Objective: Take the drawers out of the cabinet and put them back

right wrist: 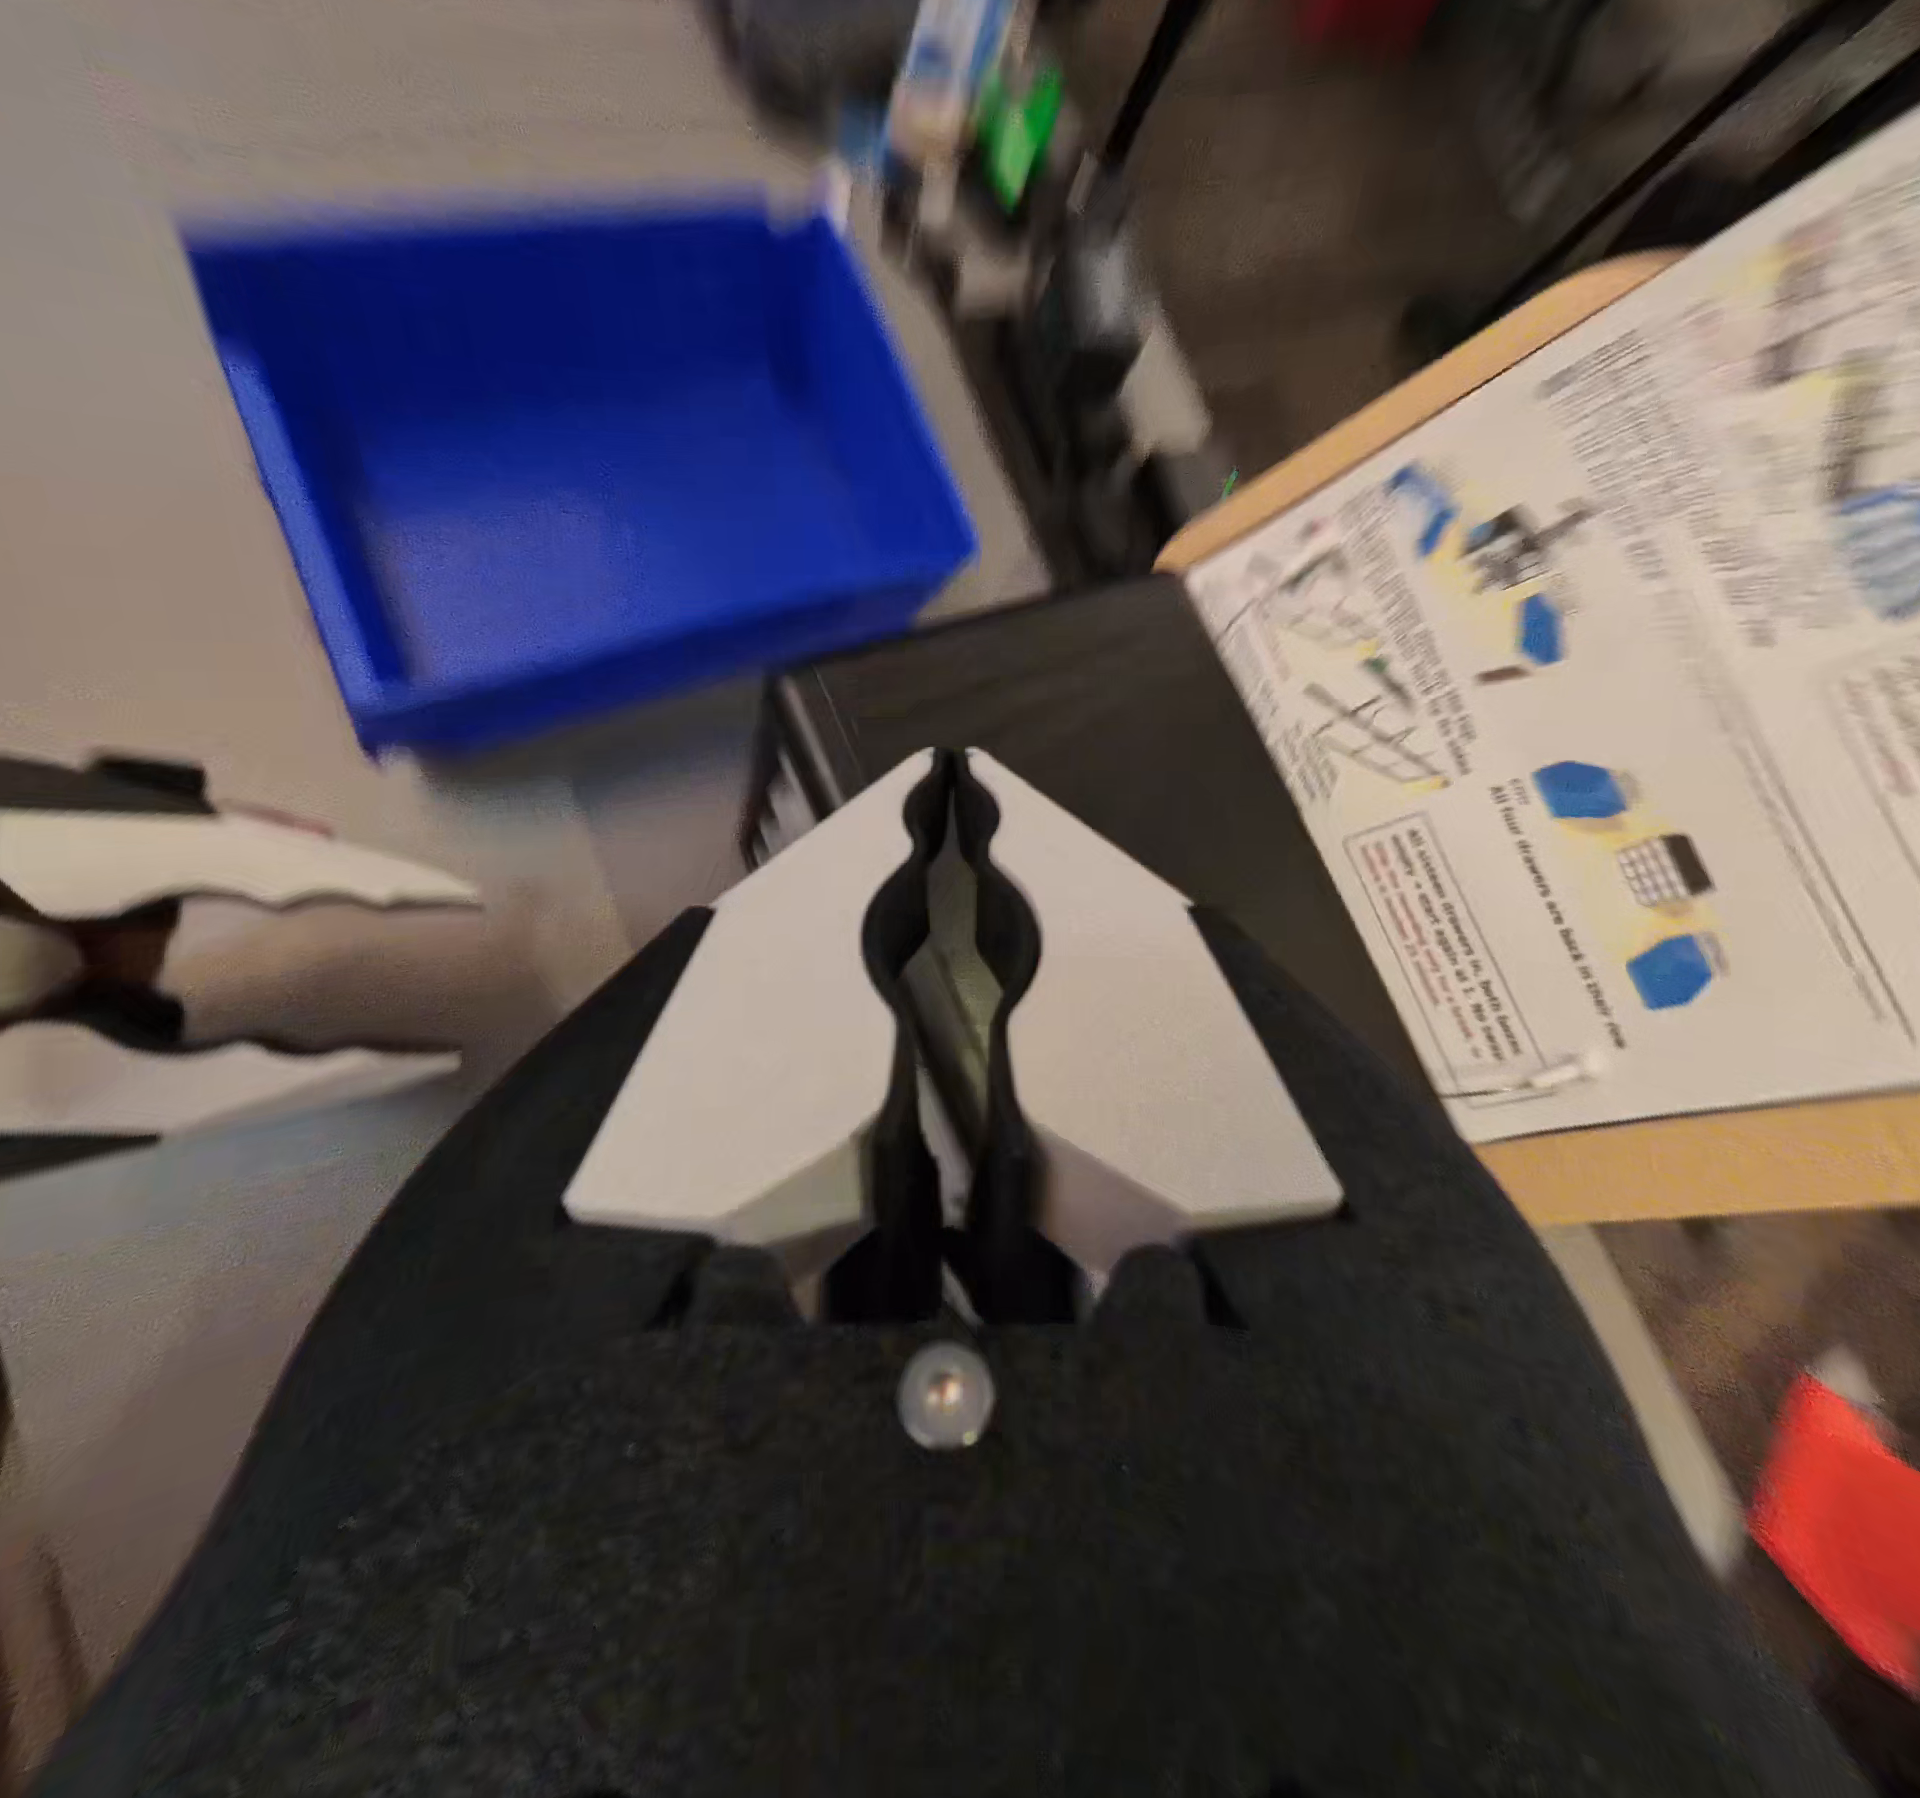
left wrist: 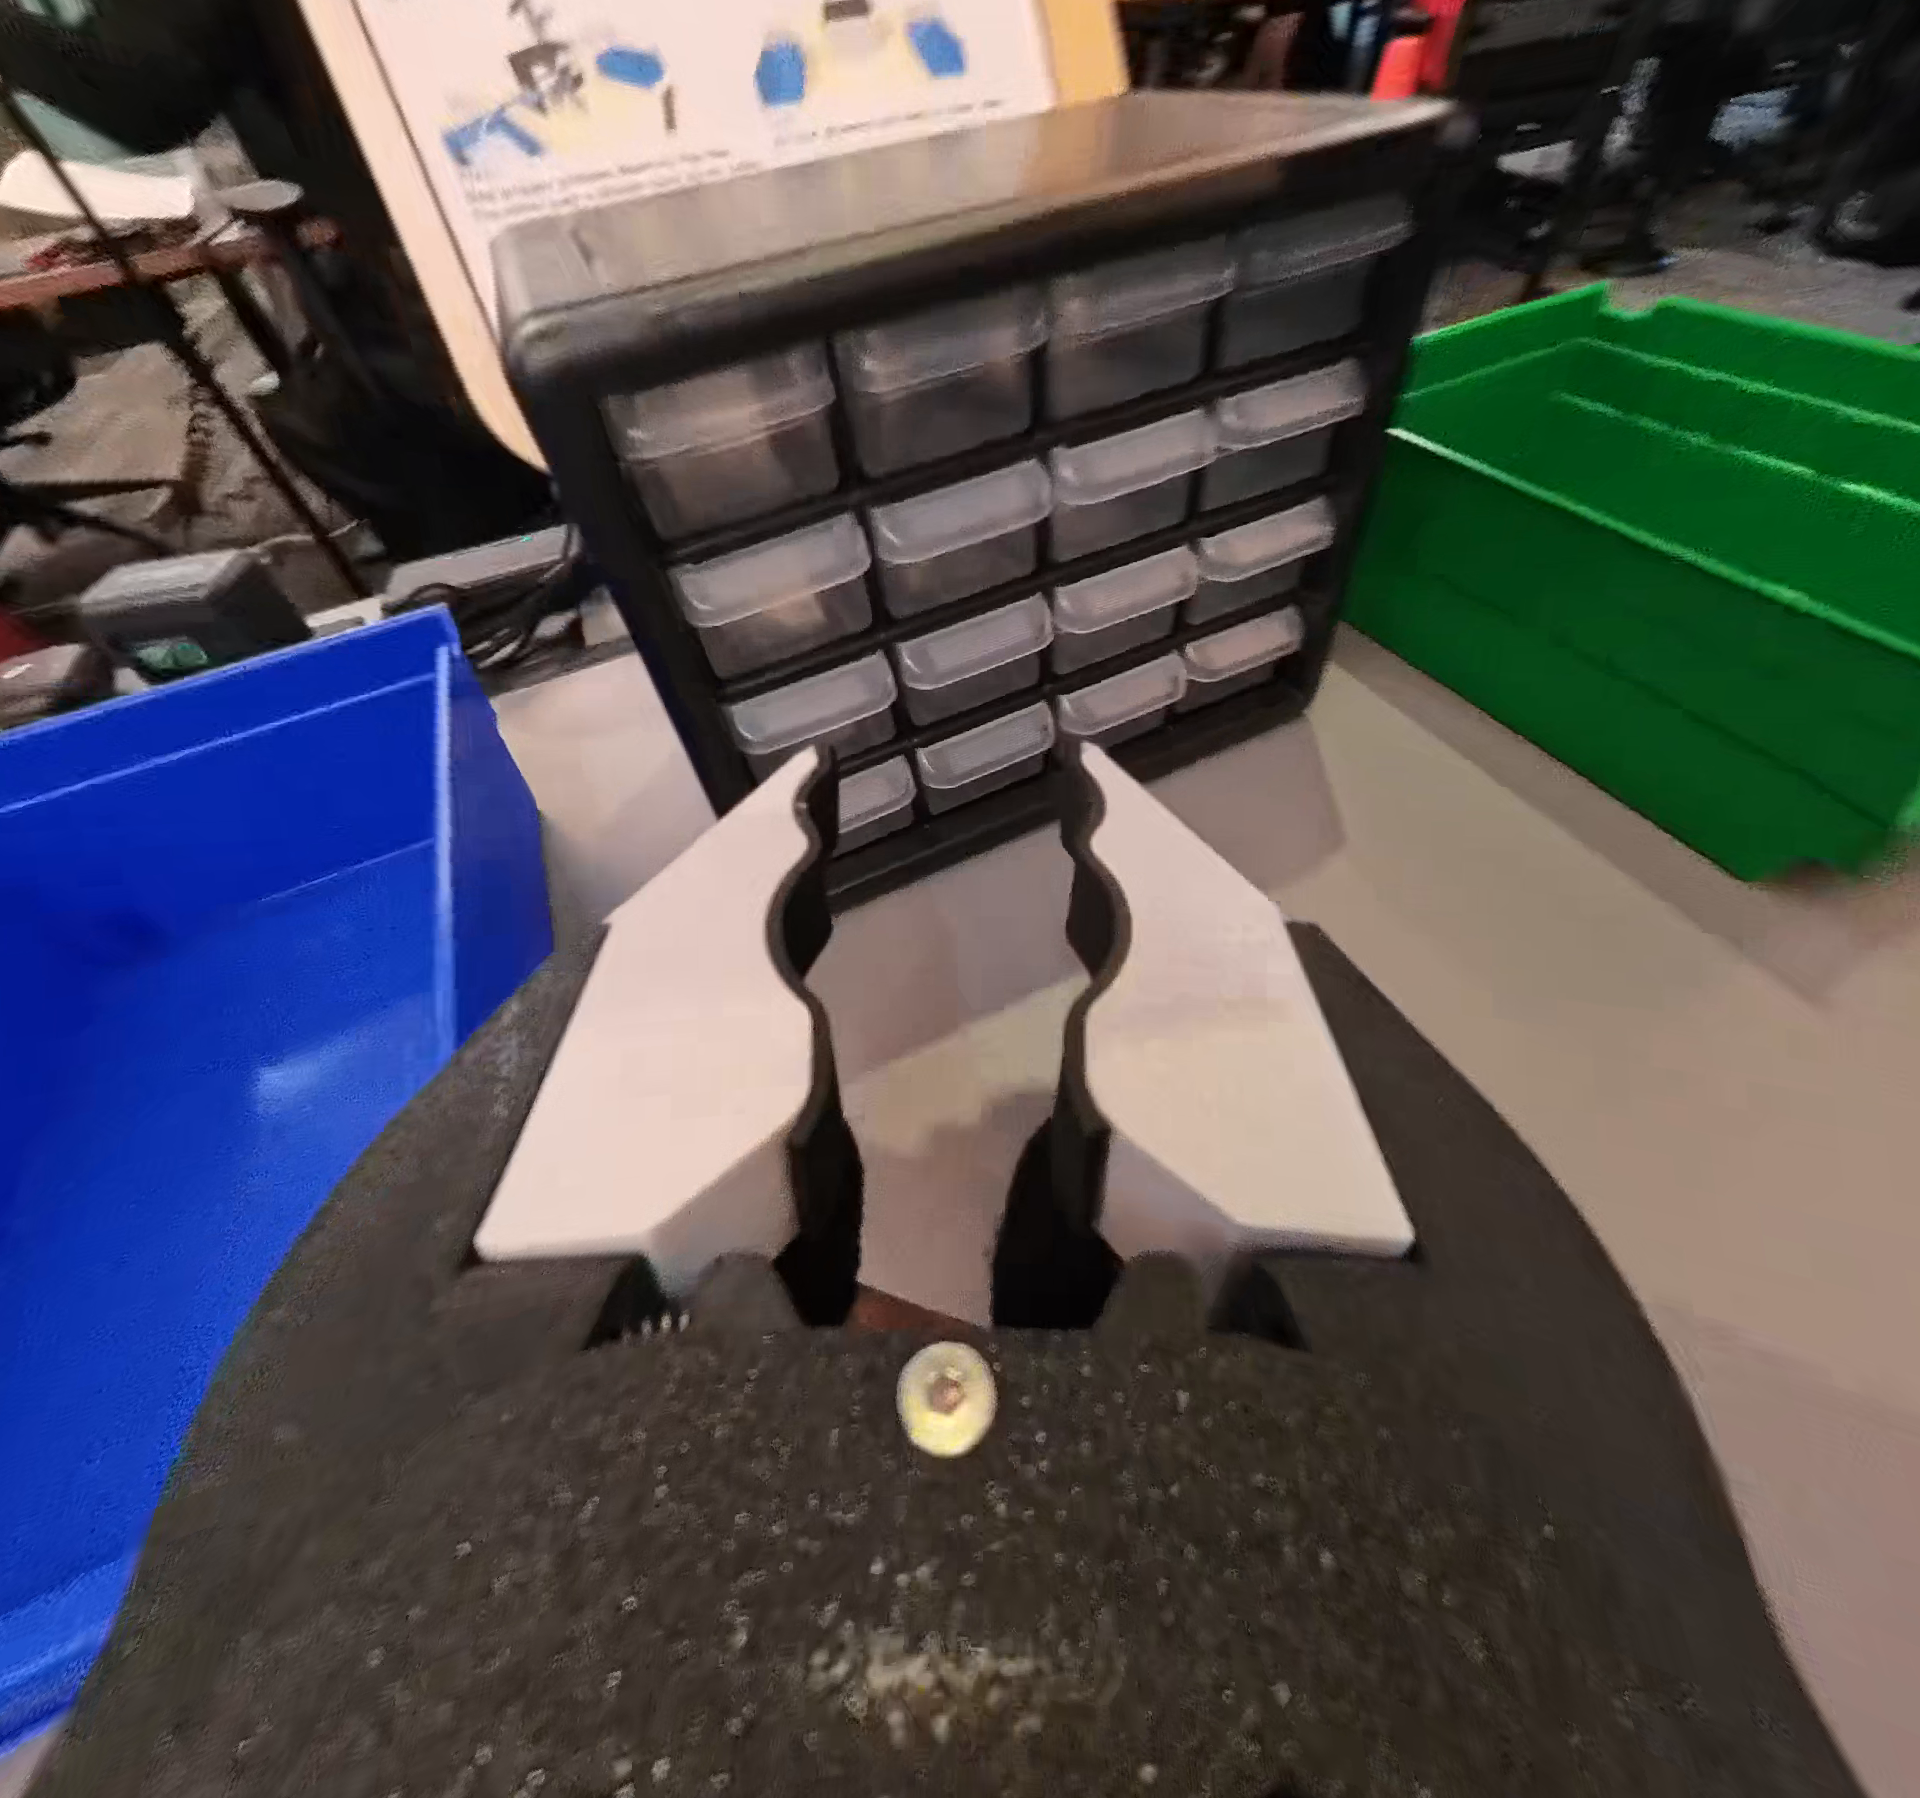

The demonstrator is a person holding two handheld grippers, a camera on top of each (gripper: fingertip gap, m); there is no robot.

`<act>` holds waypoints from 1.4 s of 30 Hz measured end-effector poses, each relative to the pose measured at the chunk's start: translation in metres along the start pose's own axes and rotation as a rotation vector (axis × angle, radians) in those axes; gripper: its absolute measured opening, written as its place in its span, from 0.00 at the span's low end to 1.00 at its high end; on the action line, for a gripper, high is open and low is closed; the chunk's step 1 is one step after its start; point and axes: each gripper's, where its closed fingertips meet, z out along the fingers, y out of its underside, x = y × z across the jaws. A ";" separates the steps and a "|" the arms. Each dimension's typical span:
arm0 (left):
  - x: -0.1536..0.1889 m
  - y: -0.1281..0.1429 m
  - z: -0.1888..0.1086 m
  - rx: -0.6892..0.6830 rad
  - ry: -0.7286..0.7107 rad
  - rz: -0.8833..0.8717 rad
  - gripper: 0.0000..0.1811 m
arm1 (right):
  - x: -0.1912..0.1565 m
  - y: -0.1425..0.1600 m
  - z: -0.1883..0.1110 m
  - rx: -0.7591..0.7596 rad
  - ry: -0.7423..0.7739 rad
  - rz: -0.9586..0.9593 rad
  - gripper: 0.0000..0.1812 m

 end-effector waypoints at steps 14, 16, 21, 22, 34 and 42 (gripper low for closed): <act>-0.039 0.070 -0.092 -0.101 0.086 -0.182 0.31 | -0.199 0.241 -0.044 0.414 0.408 0.670 0.23; -0.037 0.072 -0.084 -0.101 0.091 -0.147 0.33 | -0.204 0.238 -0.048 0.360 0.384 0.602 0.24; -0.019 0.073 -0.076 -0.120 0.180 -0.183 0.34 | -0.199 0.259 -0.050 0.342 0.405 0.621 0.18; -0.014 0.075 -0.076 -0.141 0.199 -0.193 0.35 | -0.202 0.259 -0.049 0.343 0.371 0.654 0.19; 0.005 0.078 -0.074 -0.187 0.284 -0.213 0.34 | -0.206 0.261 -0.043 0.320 0.358 0.637 0.22; 0.008 0.082 -0.071 -0.217 0.307 -0.221 0.32 | -0.205 0.264 -0.035 0.292 0.357 0.612 0.22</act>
